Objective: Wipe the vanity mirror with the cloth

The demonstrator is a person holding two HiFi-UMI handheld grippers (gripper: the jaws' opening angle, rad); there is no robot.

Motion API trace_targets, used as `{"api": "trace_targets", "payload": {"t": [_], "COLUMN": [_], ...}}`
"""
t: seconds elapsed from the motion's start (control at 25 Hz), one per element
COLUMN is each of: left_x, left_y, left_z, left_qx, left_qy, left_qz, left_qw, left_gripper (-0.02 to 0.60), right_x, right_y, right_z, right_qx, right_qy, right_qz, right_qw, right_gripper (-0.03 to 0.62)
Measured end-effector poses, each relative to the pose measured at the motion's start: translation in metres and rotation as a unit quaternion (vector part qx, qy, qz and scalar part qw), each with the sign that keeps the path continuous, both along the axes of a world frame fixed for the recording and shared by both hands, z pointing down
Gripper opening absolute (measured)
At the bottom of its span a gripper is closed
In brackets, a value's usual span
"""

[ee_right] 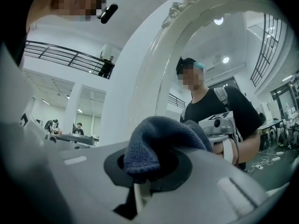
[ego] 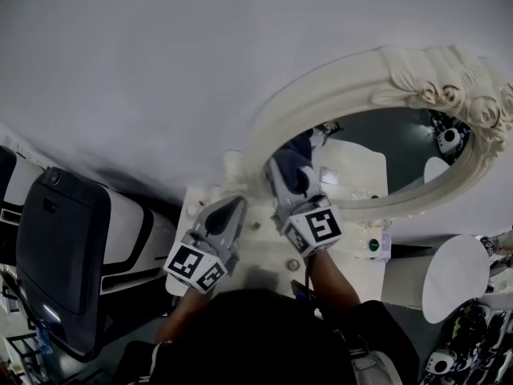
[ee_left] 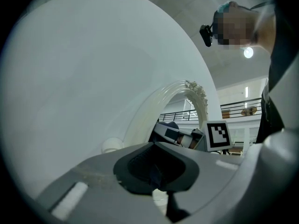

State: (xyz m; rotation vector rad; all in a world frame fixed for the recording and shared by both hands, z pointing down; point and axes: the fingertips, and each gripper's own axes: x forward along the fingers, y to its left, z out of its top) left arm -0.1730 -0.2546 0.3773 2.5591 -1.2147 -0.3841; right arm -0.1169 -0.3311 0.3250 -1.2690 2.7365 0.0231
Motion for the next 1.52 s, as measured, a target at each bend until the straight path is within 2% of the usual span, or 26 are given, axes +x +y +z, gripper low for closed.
{"api": "trace_targets", "payload": {"t": [0.28,0.52,1.08,1.24,1.44,1.52], "left_x": [0.010,0.038,0.149,0.184,0.246,0.258], "left_y": [0.005,0.013,0.046,0.050,0.051,0.048], "left_z": [-0.012,-0.030,-0.045,-0.049,-0.060,-0.062], "left_qx": [0.010,0.021,0.031,0.033,0.033,0.031], "left_qy": [-0.004,-0.007,-0.011,-0.009,-0.009,-0.009], "left_qz": [0.006,0.024,0.110,0.119,0.121,0.121], "left_qw": [0.9999,0.9995,0.9934,0.9923,0.9920,0.9922], "left_gripper": [0.002,0.002,0.002,0.002,0.002,0.002], "right_x": [0.016,0.057,0.209,0.249,0.315,0.327], "right_y": [0.023,0.049,0.108,0.117,0.125,0.121], "right_z": [-0.013,-0.034,-0.036,-0.041,-0.059,-0.063], "right_qx": [0.000,0.018,0.020,0.027,0.042,0.044], "right_qy": [-0.014,-0.029,-0.053,-0.053,-0.058,-0.058], "right_qz": [-0.005,0.016,0.127,0.143,0.149,0.148], "right_qw": [1.000,0.999,0.990,0.988,0.986,0.986], "right_gripper": [0.028,0.028,0.028,0.028,0.028,0.028]}}
